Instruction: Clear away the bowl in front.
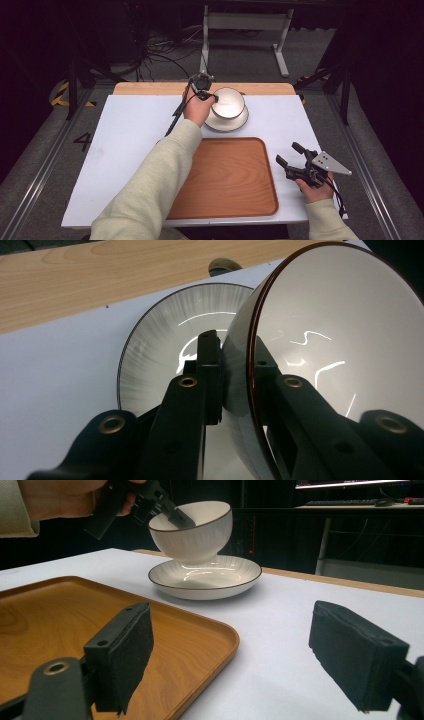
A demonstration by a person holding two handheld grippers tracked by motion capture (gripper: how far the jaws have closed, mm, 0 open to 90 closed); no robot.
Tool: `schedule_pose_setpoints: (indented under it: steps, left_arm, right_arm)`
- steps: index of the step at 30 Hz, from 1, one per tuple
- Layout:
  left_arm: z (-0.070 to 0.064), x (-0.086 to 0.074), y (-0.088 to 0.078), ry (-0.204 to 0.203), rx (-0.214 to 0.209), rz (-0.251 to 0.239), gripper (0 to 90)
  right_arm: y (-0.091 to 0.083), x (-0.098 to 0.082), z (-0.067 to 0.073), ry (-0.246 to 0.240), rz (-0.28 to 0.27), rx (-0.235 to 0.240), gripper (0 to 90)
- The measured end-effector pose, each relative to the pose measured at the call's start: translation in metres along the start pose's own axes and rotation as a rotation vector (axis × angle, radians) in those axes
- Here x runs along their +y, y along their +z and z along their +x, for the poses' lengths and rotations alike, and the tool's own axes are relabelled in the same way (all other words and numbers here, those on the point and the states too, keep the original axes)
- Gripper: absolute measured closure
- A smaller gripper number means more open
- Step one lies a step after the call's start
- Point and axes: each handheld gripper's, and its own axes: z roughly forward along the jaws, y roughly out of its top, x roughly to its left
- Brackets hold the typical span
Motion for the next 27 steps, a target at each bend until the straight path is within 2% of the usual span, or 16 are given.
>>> schedule_pose_setpoints:
  steps: [23,27]
  left_arm:
    - [-0.006,-0.003,-0.054,0.048,-0.014,-0.028,81.7]
    - [-0.005,-0.006,-0.064,0.07,-0.021,-0.023,81.7]
  right_arm:
    - [0.001,0.0,0.0,-0.021,0.018,0.021,18.8]
    - [0.002,0.0,0.0,-0.021,0.019,0.024,18.8]
